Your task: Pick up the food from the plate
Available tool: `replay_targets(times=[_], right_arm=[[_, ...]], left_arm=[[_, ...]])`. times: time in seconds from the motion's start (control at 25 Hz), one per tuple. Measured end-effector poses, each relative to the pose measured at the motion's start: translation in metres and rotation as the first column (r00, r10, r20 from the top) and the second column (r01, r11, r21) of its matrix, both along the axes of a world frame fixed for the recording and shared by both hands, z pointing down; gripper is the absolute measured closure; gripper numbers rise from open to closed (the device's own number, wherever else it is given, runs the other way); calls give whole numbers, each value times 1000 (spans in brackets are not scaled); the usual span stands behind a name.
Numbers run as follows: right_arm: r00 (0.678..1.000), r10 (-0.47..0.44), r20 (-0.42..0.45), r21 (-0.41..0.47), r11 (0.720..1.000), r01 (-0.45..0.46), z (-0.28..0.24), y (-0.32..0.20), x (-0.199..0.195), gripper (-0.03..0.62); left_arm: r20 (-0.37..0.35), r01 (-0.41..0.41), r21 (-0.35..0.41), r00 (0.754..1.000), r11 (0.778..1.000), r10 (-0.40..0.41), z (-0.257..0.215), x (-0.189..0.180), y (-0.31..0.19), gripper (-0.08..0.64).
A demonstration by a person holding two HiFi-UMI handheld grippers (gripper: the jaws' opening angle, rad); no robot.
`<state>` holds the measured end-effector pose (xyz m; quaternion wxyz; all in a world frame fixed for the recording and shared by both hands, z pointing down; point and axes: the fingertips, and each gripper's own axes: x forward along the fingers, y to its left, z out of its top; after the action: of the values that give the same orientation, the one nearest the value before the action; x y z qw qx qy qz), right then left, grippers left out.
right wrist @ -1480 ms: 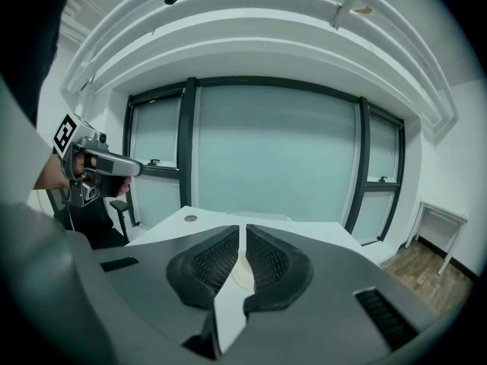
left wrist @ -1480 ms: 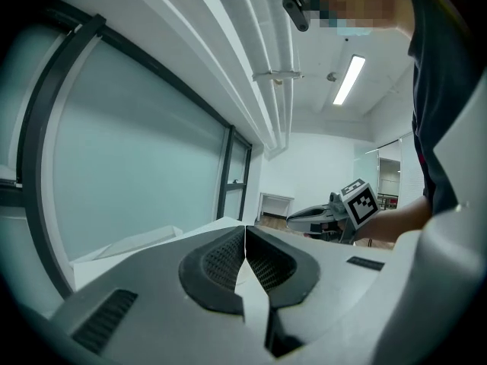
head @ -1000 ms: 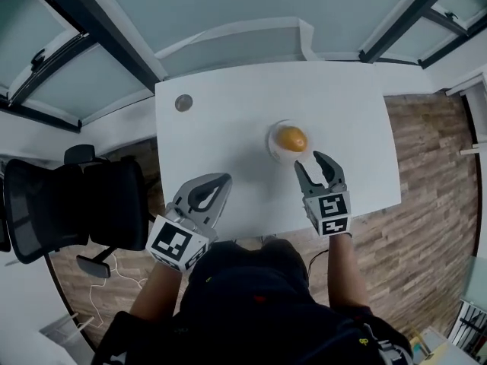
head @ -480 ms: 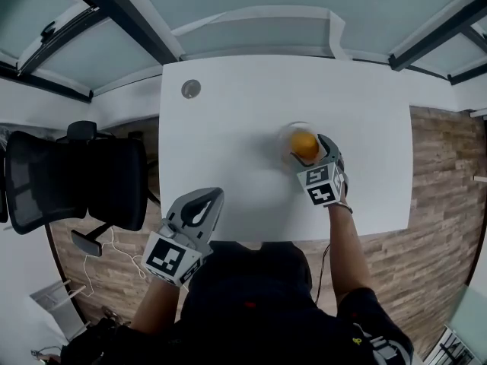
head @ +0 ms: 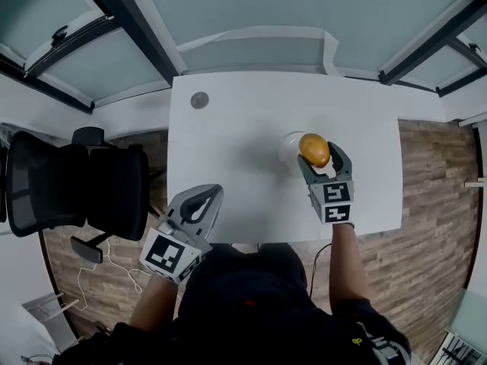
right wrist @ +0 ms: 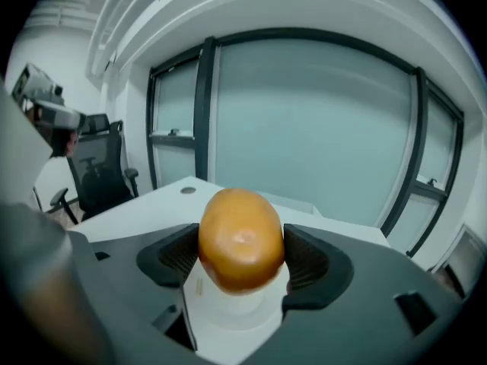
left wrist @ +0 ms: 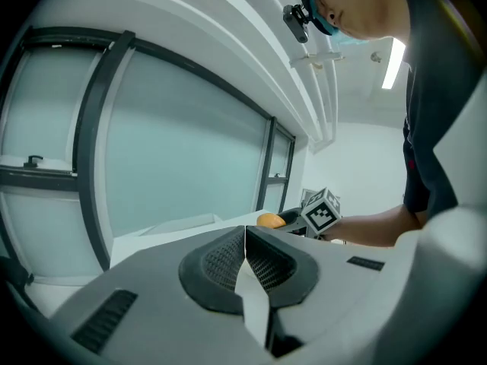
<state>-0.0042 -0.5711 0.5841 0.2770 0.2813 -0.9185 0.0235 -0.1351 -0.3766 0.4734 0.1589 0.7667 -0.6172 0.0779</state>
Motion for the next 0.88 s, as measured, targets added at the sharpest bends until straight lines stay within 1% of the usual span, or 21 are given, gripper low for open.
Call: replay_targets(times=[0.08,0.12,0.24,0.36,0.44,0.56,0.64,0.72,0.88], right_arm=[[996,34,86,11,999,-35,-39,13,6,232],[994,45,103,36,998,-49,-57,20,10,230],[993,60,100,135,988,-74,-100,43,21,230],[986,88,145,191,975,-115,-137,63,31,230],[981,97,166,242,961,-135,-161,74,37,230],[983,103,154,332,931,-149,-191,86,50,230],[978,116,171,354,920,-171,-206,92,59,230],[971,133,198,358,913,-198,-218,95,67,230],[959,153,239,359,904,-233,-232,102,79,230]], left_arm=[[5,-23,37,1000,999,23,-16,1,2,537],[7,-35,53,999,998,35,-24,3,2,537],[8,-76,105,997,992,76,-46,8,-1,537],[22,-132,169,991,977,130,-67,15,-8,537],[32,-168,201,986,965,165,-78,21,-12,537],[36,-210,233,978,950,207,-90,35,-16,537],[43,-241,245,970,939,238,-95,47,-17,537],[51,-269,258,963,928,265,-101,56,-17,537],[65,-296,277,955,914,290,-112,66,-18,537]])
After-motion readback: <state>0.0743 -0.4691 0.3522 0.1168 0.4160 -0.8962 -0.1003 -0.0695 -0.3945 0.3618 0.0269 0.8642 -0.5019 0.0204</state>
